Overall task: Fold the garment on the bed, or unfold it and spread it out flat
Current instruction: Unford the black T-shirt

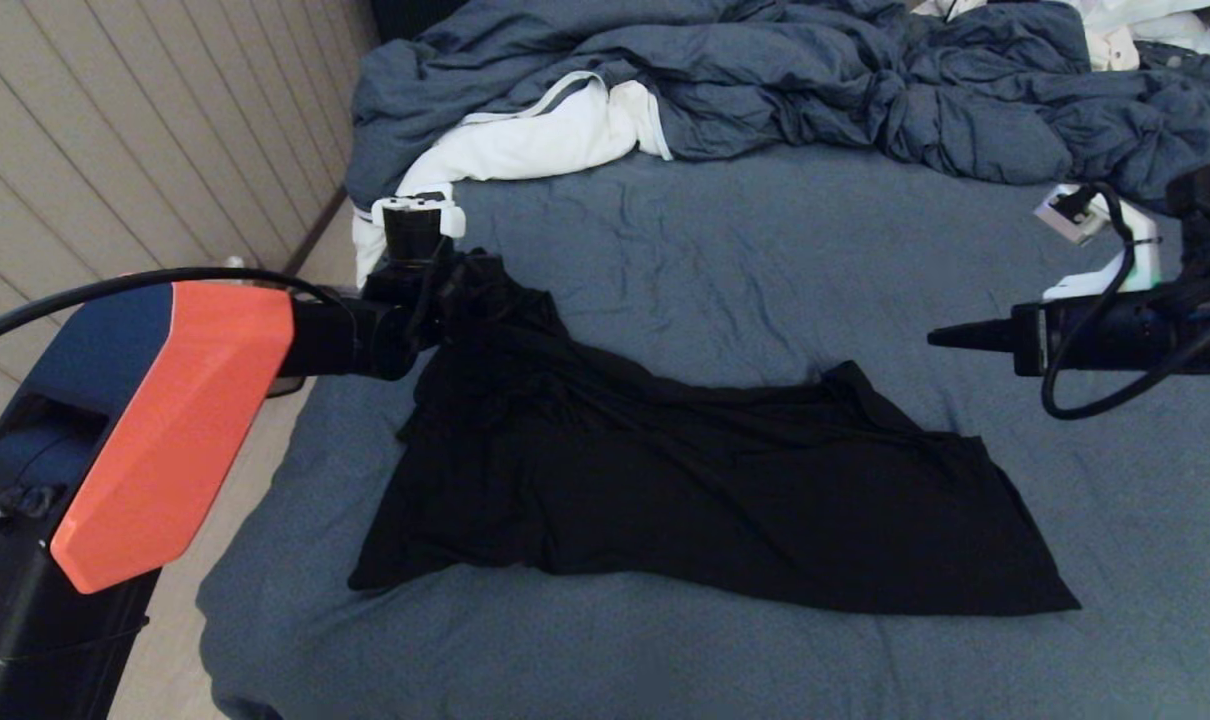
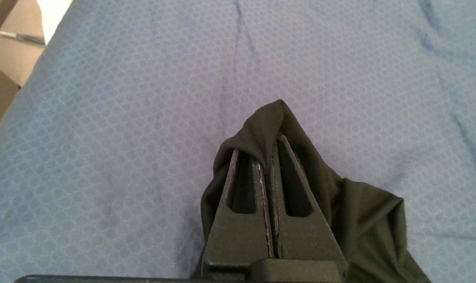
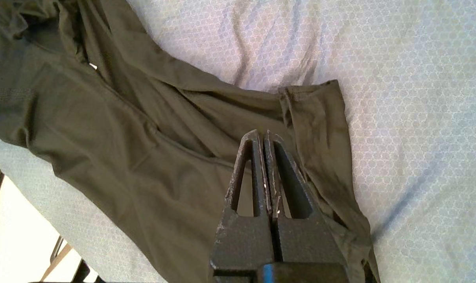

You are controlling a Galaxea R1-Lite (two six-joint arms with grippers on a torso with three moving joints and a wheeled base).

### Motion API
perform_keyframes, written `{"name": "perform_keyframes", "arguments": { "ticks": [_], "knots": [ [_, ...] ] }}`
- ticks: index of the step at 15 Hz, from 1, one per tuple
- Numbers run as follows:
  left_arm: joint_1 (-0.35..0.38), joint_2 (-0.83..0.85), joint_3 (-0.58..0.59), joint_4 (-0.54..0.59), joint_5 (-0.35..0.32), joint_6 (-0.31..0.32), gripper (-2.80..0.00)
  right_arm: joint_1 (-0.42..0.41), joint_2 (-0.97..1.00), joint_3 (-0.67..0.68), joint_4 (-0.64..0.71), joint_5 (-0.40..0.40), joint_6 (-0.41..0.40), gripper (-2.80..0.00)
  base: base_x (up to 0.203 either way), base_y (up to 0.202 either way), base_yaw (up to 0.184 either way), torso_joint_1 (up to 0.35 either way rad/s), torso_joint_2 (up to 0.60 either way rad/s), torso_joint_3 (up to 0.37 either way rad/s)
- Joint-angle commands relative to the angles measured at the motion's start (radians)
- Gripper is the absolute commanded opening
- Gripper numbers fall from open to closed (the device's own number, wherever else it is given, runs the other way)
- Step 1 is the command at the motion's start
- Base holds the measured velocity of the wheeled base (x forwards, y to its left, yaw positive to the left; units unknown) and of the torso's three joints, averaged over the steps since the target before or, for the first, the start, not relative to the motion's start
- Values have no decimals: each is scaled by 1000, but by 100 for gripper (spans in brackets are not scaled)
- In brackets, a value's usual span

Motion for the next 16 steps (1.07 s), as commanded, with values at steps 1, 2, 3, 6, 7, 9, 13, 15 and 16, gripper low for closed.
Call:
{"name": "perform_keyframes", "arguments": {
  "ticks": [1, 2, 3, 6, 7, 9, 13, 15, 16],
  "knots": [
    [0, -1, -4, -2, 12, 3, -280, 0, -1, -2, 1, 3, -2, -280, 0, 0, 0, 0, 0, 0],
    [-1, -4, -9, -2, 16, 3, -280, 0, -1, -2, 1, 3, -2, -280, 0, 0, 0, 0, 0, 0],
    [-2, -12, -8, 3, 15, 3, 0, 0, -3, -1, 1, 3, -2, -280, 0, 0, 0, 0, 0, 0],
    [-4, -38, -8, 9, 18, 1, 0, 0, -4, -2, 1, 5, -2, -280, 0, 0, 0, 0, 0, 0],
    [-4, -47, -9, 13, 28, 3, 0, 0, -7, -1, 1, 5, -2, -280, 0, 0, 0, 0, 0, 0],
    [-6, -58, -8, 16, 37, 1, 0, 0, -7, 0, 1, 4, -2, -280, 0, 0, 0, 0, 0, 0],
    [-8, -106, 5, 11, 90, -12, 0, 0, -15, 0, 1, 5, -2, -280, 0, 0, 0, 0, 0, 0],
    [-20, -160, 64, 41, 95, -49, 0, 0, -16, 0, 1, 5, -2, -280, 0, 0, 0, 0, 0, 0],
    [-27, -196, 112, 80, 91, -66, 0, 0, -17, 0, 1, 6, -2, -280, 0, 0, 0, 0, 0, 0]
  ]
}}
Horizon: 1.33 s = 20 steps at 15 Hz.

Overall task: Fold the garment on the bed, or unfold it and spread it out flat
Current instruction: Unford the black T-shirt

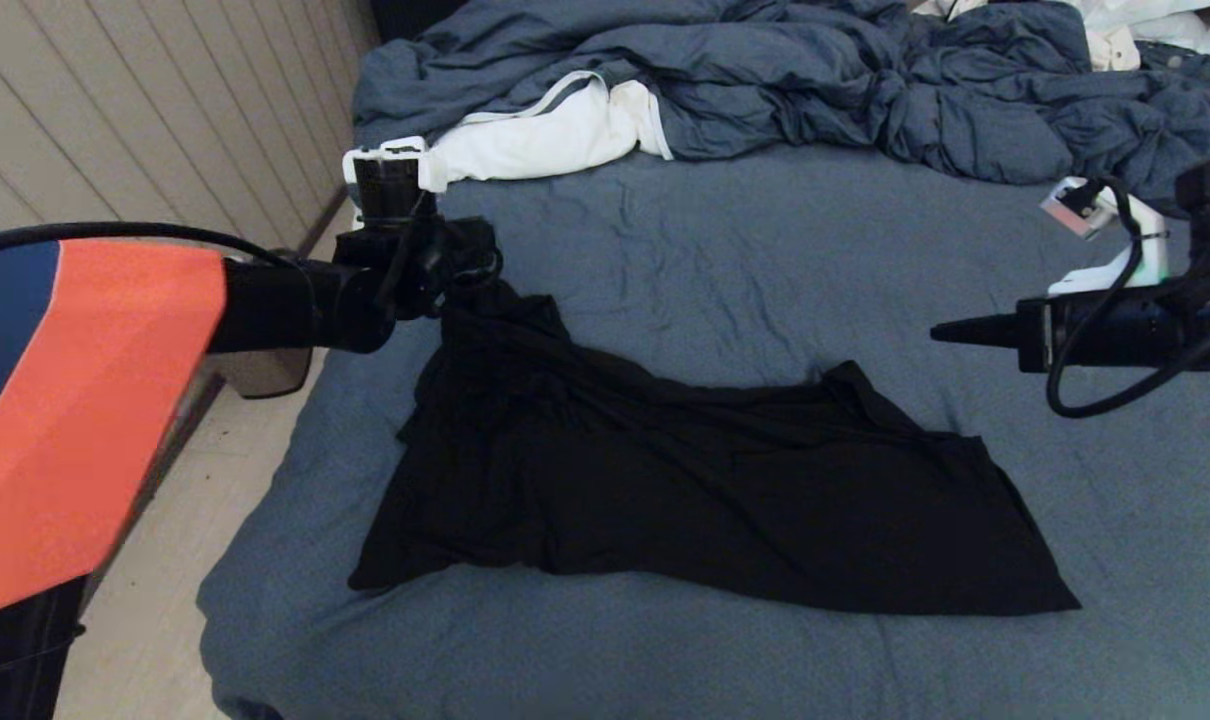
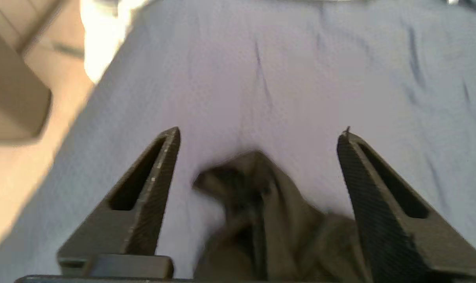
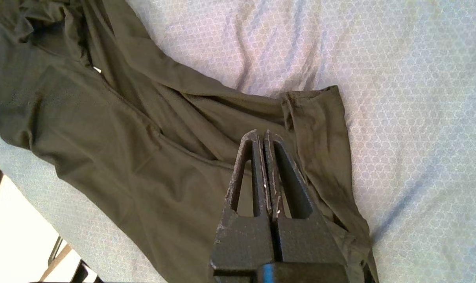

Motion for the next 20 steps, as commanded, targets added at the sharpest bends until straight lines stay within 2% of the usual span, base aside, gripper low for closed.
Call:
{"name": "perform_keyframes", "arguments": {
  "ticks": [1, 2, 3, 5, 7, 8, 10, 11, 15, 16, 17, 20],
  "knots": [
    [-13, -99, 86, 61, -6, -35, 0, 0, -2, 0, 1, 6, -3, -280, 0, 0, 0, 0, 0, 0],
    [-22, -140, 128, 108, -17, -70, 0, 0, -2, -2, 1, 6, -3, -280, 0, 0, 0, 0, 0, 0],
    [-33, -181, 167, 165, -29, -101, -280, 0, -2, -3, 1, 6, -3, -280, 0, 0, 0, 0, 0, 0],
    [-56, -243, 218, 273, -46, -139, -280, -1, -9, -3, 1, 6, -2, -280, 0, 0, 0, 0, 0, 0],
    [-75, -272, 233, 364, -94, -191, -280, -3, -24, -2, 1, 6, -2, -280, 0, 0, 0, 0, 0, 0],
    [-78, -284, 232, 419, -125, -210, -280, -3, -27, -2, 2, 6, -2, -280, 0, 0, 0, 0, 0, 0],
    [-79, -315, 226, 552, -239, -283, -280, -6, -29, -5, 2, 7, 0, -280, 0, 0, 0, 0, 0, 0],
    [-79, -317, 235, 569, -261, -302, -280, -6, -30, -6, 2, 7, 0, -280, 0, 0, 0, 0, 0, 0],
    [-90, -284, 315, 568, -290, -303, -280, -9, -30, -8, 2, 9, 0, -280, 0, 0, 0, 0, 0, 0],
    [-102, -271, 325, 560, -286, -303, -219, -9, -30, -8, 2, 9, 0, -280, 0, 0, 0, 0, 0, 0],
    [-102, -253, 322, 548, -283, -303, 0, -9, -30, -8, 1, 9, 0, -280, 0, 0, 0, 0, 0, 0],
    [-102, -211, 302, 517, -278, -299, 0, -9, -28, -9, 2, 9, -2, -280, 0, 0, 0, 0, 0, 0]
  ]
}}
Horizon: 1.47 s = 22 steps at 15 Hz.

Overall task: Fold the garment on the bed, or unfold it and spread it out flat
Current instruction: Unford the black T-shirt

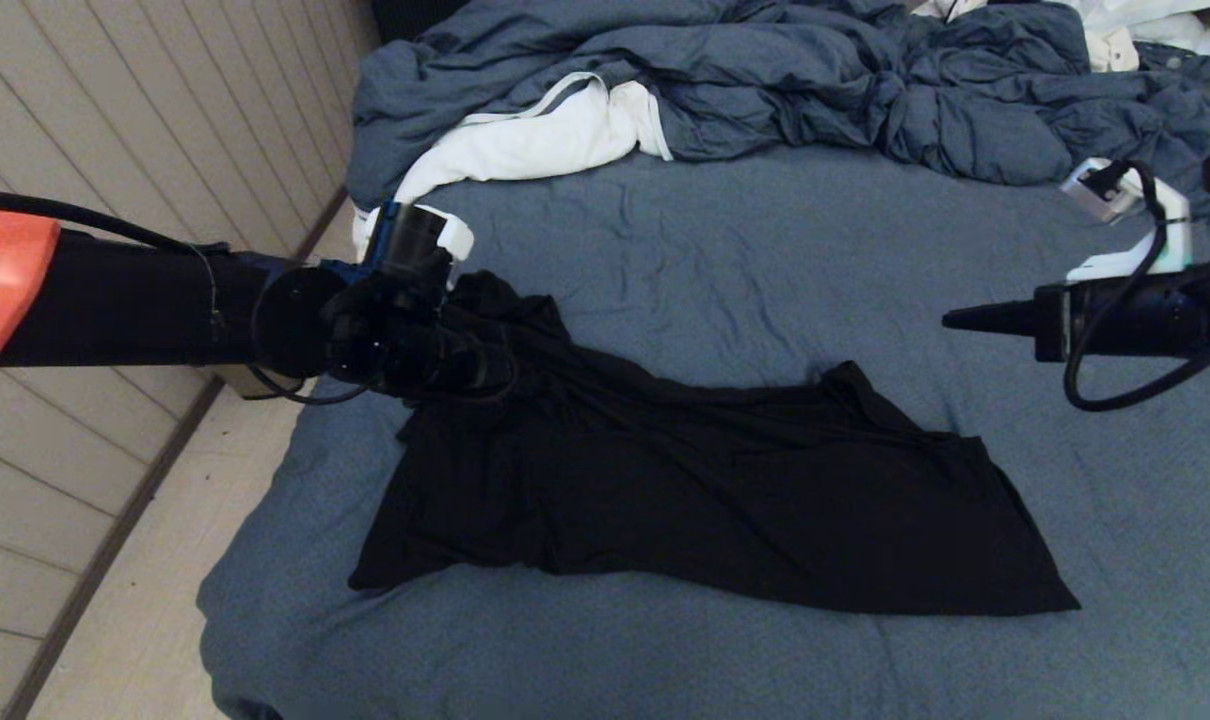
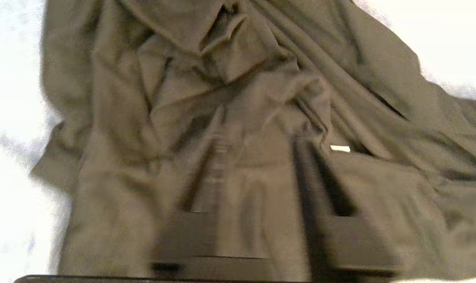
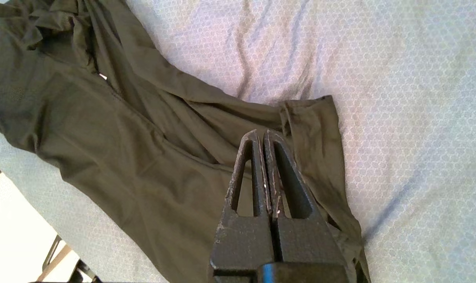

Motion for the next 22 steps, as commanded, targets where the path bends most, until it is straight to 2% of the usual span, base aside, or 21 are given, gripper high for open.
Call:
{"name": "perform_keyframes", "arguments": {
  "ticks": [1, 13, 14, 15, 22],
  "knots": [
    [-1, 42, -4, -15, 3, 0, 0, 1, 3, 0, 2, 4, -3, -280, 0, 0, 0, 0, 0, 0],
    [13, 126, -11, -99, 3, 4, 0, 3, 15, 0, 0, 0, -3, -280, 0, 0, 0, 0, 0, 0],
    [12, 126, -10, -99, 3, 5, -18, 4, 15, -2, 0, -1, -3, -280, 0, 0, 0, 0, 0, 0],
    [13, 126, -11, -99, 4, 5, -280, 5, 17, -2, 0, -2, -3, -280, 0, 0, 0, 0, 0, 0],
    [13, 132, -9, -100, 4, 5, -280, 5, 17, 0, 0, -2, -1, -280, 0, 0, 0, 0, 0, 0]
  ]
}}
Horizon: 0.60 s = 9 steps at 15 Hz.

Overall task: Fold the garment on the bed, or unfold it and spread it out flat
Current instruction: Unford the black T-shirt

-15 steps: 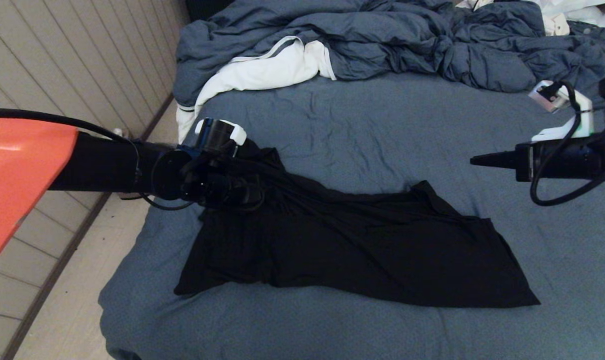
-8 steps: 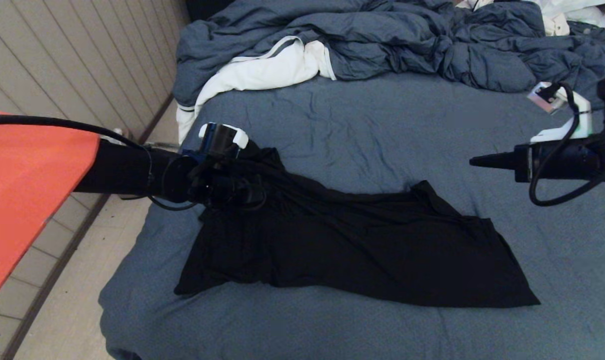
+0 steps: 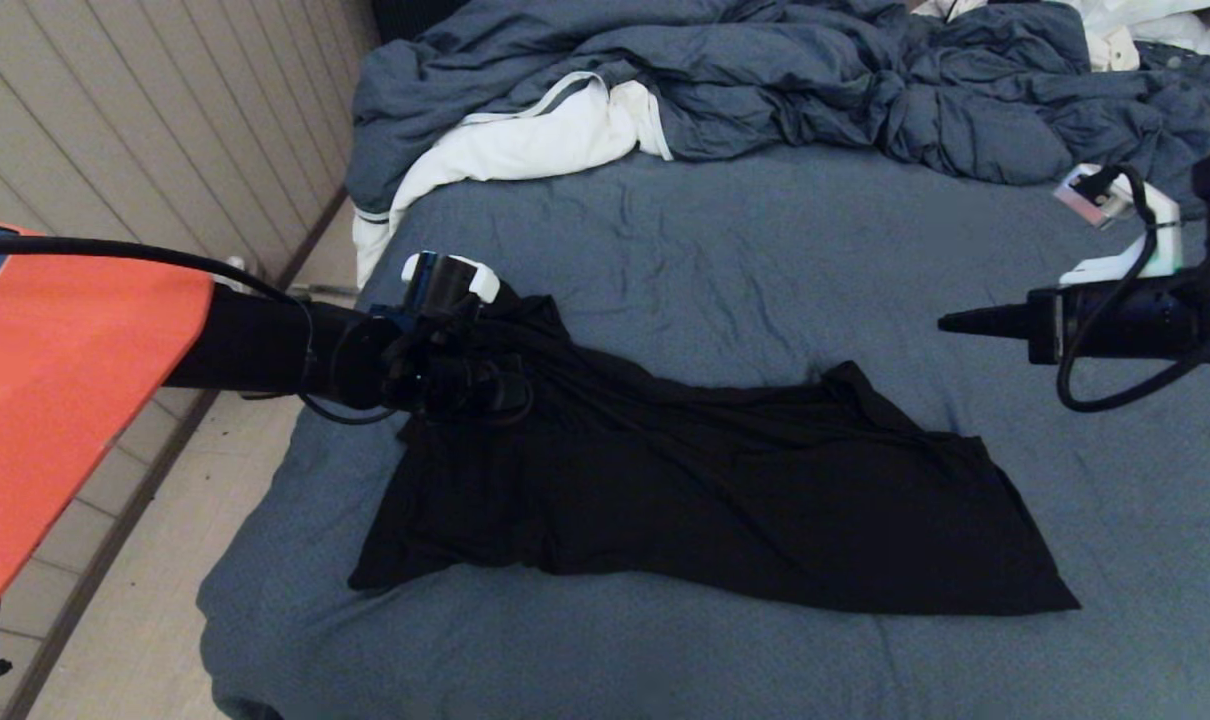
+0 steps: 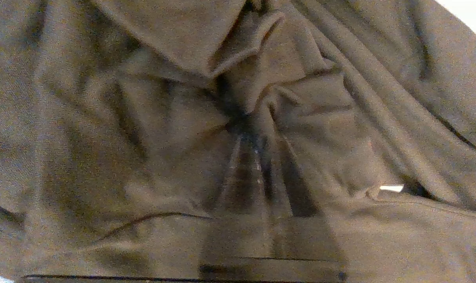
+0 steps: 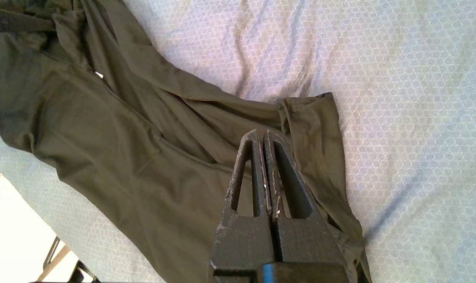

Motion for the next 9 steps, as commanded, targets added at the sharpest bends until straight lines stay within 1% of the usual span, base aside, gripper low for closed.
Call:
{"name": "perform_keyframes", "arguments": {
  "ticks": [1, 4, 5, 7, 9],
  "knots": [
    [0, -1, 3, 0, 1, -2, -280, 0, 2, 1, 1, 4, -1, -280, 0, 0, 0, 0, 0, 0],
    [-2, -47, 29, 7, 4, -4, -280, 0, 1, 0, 1, 6, -1, -280, 0, 0, 0, 0, 0, 0],
    [-4, -82, 61, 9, 4, -5, -280, 0, 1, 0, 1, 6, -1, -280, 0, 0, 0, 0, 0, 0],
    [-18, -180, 145, 15, 5, -5, -280, -2, 1, -2, 1, 9, -3, -280, 0, 0, 0, 0, 0, 0],
    [-56, -308, 270, 35, 7, -6, -280, -2, -1, -3, 1, 10, -3, -280, 0, 0, 0, 0, 0, 0]
  ]
}}
